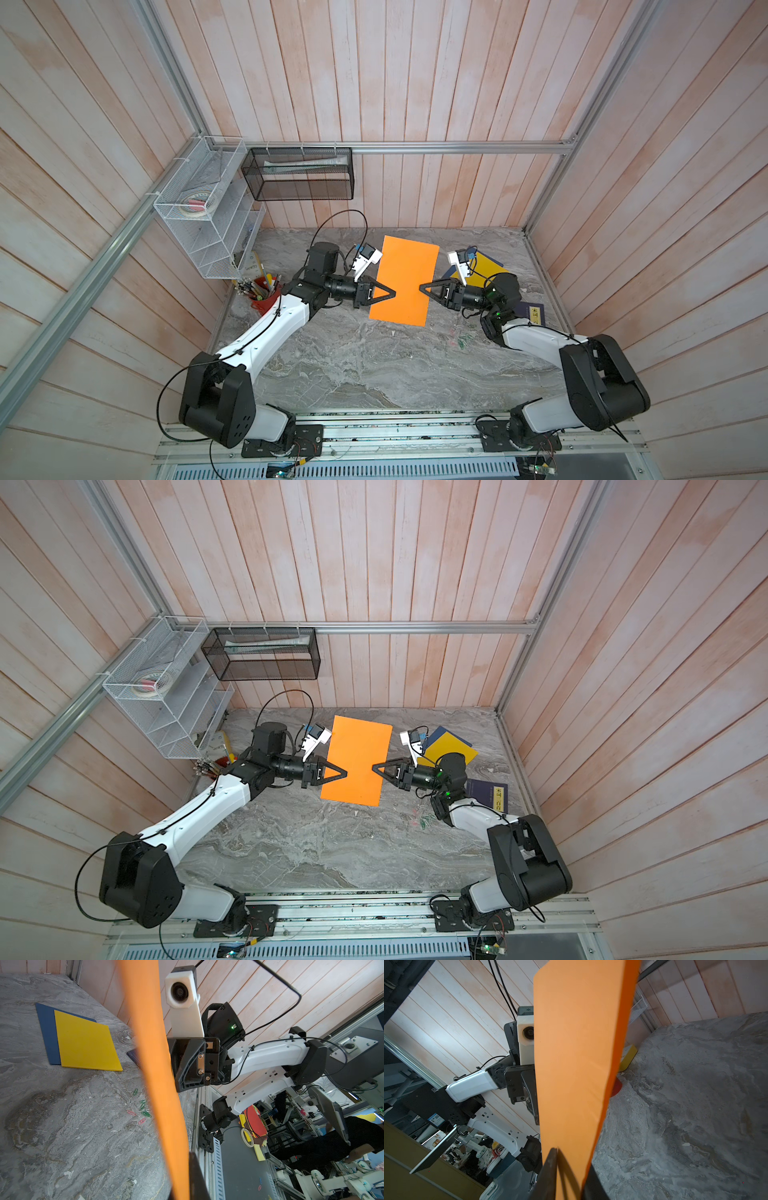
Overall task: Unclip the paperclips from the documents
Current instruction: Place the document at the document.
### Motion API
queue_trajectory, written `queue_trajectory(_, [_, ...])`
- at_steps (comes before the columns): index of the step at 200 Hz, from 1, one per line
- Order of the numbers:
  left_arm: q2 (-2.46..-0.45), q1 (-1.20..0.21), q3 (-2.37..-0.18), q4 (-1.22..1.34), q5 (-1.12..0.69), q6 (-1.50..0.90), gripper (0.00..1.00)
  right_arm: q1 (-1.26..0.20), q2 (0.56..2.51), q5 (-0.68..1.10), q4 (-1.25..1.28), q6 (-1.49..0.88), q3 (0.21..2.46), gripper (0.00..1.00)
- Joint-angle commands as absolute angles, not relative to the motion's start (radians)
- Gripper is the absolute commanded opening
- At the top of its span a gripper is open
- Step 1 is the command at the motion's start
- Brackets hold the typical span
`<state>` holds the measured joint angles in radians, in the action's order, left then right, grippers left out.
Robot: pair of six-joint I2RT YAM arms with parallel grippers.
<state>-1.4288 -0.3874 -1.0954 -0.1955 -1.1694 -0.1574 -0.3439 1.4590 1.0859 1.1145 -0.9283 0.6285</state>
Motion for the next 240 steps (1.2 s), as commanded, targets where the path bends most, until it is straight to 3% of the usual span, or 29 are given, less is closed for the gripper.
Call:
queue_trajectory(1, [-1.436,-0.393,-1.078,-0.214,-1.164,-0.135,0.0,-0.348,1.463,1.105,1.144,-0.927,0.649,0.13])
queue_trajectory(58, [-1.438,-0.392,-1.085,-0.233,-1.14,-0.13,0.0,-0.346,1.459,1.096,1.112,-0.911,0.651,0.0])
queue_trajectory(72, [-1.44,-0.392,-1.087,-0.238,-1.13,-0.13,0.06,-0.346,1.456,1.096,1.088,-0.899,0.654,0.0])
queue_trajectory(106, [-1.44,-0.391,-1.093,-0.255,-1.097,-0.129,0.33,-0.331,1.444,1.088,1.052,-0.88,0.655,0.0])
queue_trajectory(143, [-1.431,-0.386,-1.093,-0.272,-1.057,-0.123,0.46,-0.296,1.43,1.089,0.993,-0.852,0.66,0.0])
queue_trajectory(240, [-1.377,-0.357,-1.05,-0.26,-0.893,-0.132,0.52,-0.119,1.409,1.071,0.645,-0.652,0.738,0.0])
